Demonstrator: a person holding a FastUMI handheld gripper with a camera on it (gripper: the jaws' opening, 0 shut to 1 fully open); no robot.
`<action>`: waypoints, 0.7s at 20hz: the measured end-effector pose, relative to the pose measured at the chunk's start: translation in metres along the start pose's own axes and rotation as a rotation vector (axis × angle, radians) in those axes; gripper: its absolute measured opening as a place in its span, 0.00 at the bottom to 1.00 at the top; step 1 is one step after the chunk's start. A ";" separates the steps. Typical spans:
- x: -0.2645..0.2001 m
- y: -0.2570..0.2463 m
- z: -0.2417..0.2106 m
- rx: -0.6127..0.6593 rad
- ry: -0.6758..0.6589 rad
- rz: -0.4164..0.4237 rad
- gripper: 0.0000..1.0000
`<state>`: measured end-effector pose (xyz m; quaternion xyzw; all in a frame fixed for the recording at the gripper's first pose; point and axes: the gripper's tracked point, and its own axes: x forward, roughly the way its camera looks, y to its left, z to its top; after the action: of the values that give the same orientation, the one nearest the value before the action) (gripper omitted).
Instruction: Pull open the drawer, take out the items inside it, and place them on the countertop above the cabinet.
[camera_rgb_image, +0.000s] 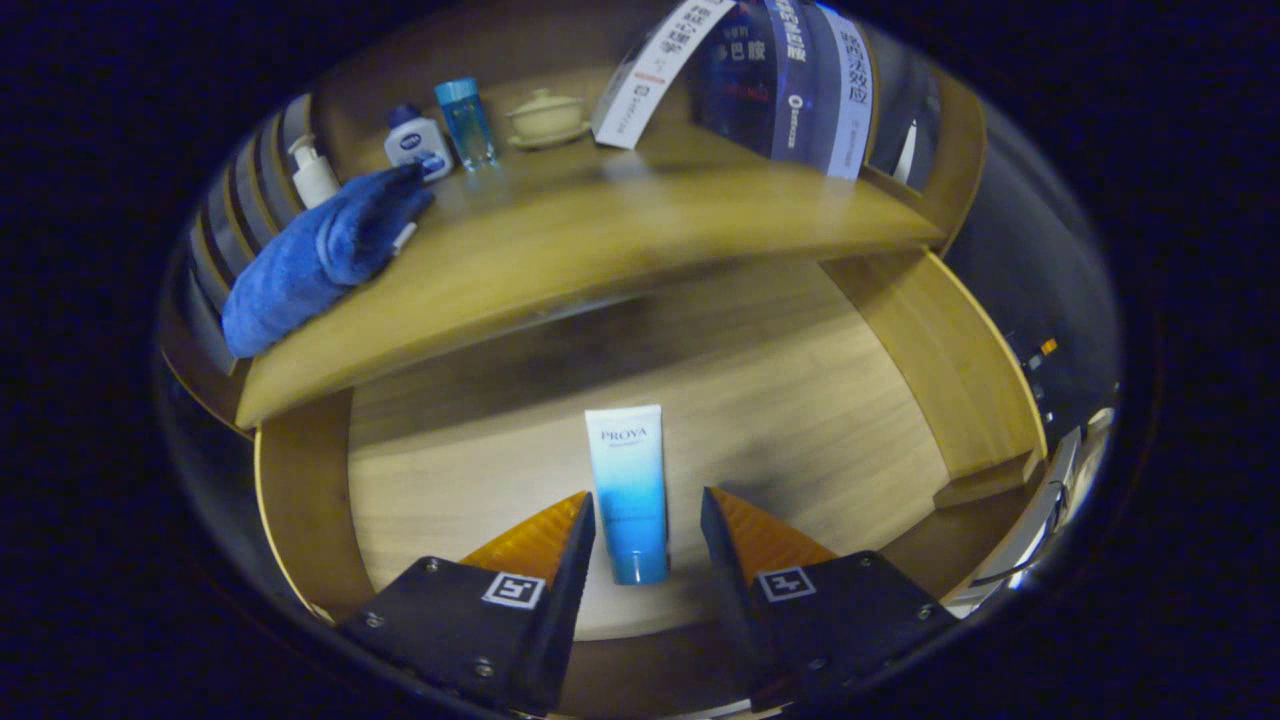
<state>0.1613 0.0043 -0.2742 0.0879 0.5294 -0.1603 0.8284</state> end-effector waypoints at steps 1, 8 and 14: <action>0.003 -0.001 -0.003 -0.003 0.018 -0.005 0.63; 0.024 0.005 -0.022 -0.035 0.124 0.001 0.63; 0.036 0.002 -0.018 -0.035 0.079 -0.028 0.54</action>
<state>0.1613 0.0058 -0.3148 0.0720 0.5655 -0.1591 0.8060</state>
